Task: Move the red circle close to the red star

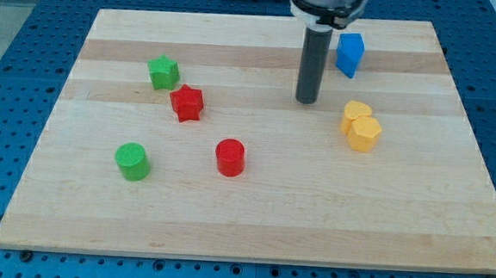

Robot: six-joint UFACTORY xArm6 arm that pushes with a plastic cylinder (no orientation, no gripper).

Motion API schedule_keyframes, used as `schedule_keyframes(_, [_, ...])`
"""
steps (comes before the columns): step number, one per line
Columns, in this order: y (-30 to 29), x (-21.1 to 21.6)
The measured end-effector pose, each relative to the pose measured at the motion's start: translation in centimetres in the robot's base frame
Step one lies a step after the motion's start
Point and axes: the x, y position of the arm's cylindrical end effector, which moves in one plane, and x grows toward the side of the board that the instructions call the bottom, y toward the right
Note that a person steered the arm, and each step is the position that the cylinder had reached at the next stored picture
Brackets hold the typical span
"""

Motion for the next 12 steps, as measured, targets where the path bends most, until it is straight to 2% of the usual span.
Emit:
schedule_keyframes(3, [-8.9,-0.1])
schedule_keyframes(7, [-16.6,-2.2])
schedule_keyframes(9, [-16.5,-2.2])
schedule_keyframes(12, [-7.7,-2.2])
